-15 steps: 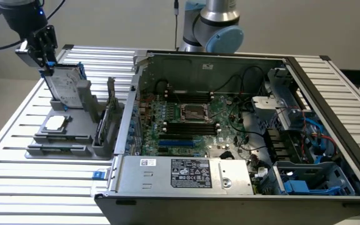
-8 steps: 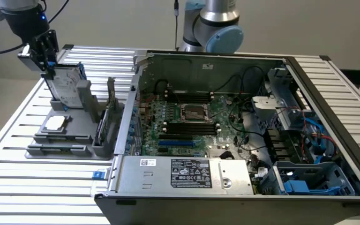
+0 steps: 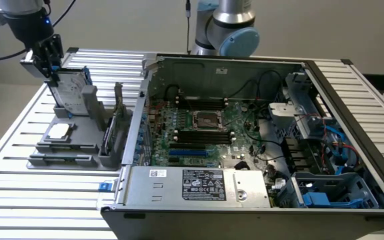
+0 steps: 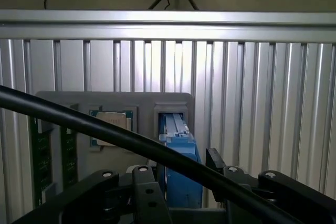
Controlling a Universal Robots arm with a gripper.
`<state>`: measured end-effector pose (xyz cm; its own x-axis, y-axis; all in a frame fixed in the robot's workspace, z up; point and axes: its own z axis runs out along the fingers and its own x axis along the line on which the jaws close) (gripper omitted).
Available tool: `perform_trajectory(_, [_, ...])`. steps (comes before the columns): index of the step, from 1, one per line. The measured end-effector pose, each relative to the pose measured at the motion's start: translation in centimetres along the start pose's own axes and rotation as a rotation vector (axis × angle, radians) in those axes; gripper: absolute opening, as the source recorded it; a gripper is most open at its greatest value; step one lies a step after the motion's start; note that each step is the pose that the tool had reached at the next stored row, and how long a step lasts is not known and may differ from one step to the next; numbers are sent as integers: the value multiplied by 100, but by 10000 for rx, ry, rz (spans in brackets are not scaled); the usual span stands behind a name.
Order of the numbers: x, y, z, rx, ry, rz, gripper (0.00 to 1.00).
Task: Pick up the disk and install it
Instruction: 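Pick up the disk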
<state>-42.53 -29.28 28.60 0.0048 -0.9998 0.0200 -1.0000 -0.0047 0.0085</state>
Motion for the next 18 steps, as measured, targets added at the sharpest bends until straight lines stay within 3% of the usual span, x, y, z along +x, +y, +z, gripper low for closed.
perform_trajectory(8, [-9, 9, 44, 38, 37, 1, 48])
perform_trajectory(18, [-31, 12, 66, 111, 179, 3, 48])
